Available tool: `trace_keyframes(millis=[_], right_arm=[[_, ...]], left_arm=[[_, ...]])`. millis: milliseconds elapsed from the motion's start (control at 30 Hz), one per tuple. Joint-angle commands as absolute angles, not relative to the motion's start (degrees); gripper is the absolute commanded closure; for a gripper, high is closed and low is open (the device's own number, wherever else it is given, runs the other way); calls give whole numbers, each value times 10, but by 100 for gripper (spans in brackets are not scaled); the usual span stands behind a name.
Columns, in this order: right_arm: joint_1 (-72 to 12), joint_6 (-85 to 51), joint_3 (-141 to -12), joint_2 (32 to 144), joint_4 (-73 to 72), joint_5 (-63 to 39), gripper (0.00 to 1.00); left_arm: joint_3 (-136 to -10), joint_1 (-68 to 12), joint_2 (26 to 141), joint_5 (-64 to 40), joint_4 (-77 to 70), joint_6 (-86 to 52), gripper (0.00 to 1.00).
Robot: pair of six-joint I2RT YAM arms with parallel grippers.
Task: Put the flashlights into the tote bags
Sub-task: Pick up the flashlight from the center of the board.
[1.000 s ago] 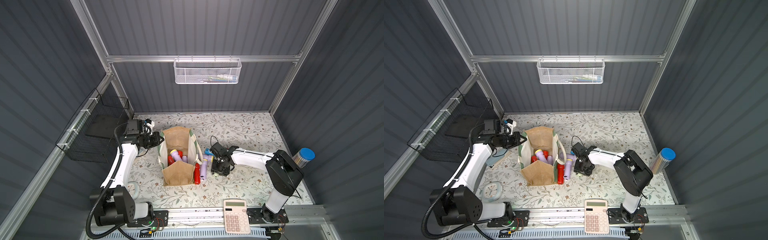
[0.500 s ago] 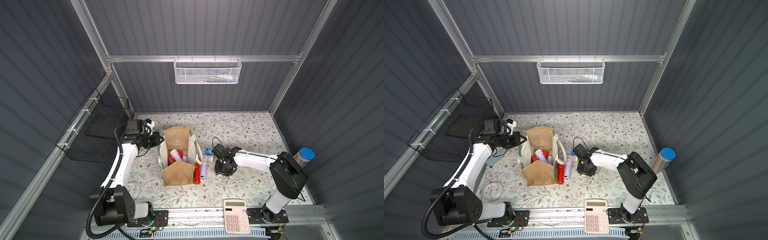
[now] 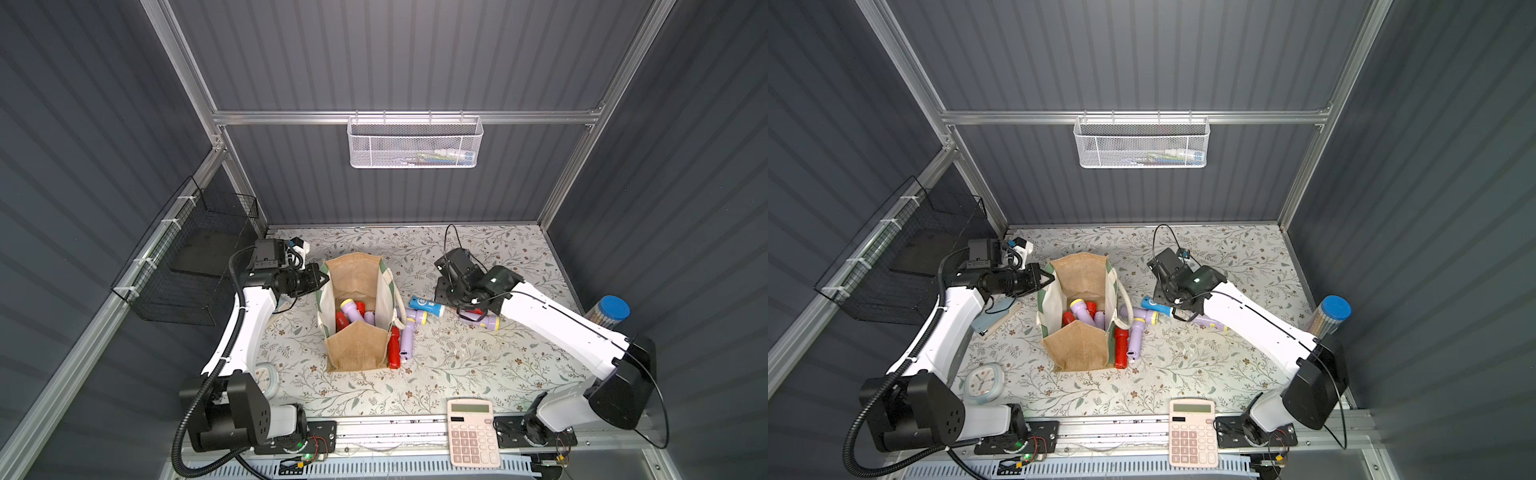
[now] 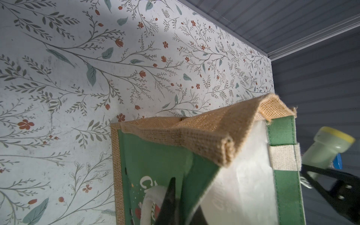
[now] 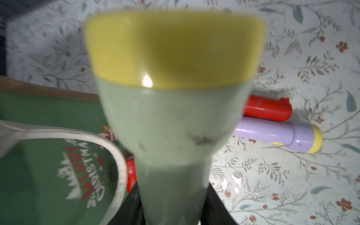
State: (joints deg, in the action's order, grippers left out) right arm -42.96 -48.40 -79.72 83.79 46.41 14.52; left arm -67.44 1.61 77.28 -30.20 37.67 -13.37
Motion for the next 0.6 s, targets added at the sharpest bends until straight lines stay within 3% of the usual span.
trace_keyframes(millis=[0,567], right_arm=[[-433,-454,-837,833,453,158,81],[-496,-369,-1011,959,298,-20,80]], left_arm=[[-669,19,775,-321,381,-134,95],[-675,19,785,-312,387,-130,95]])
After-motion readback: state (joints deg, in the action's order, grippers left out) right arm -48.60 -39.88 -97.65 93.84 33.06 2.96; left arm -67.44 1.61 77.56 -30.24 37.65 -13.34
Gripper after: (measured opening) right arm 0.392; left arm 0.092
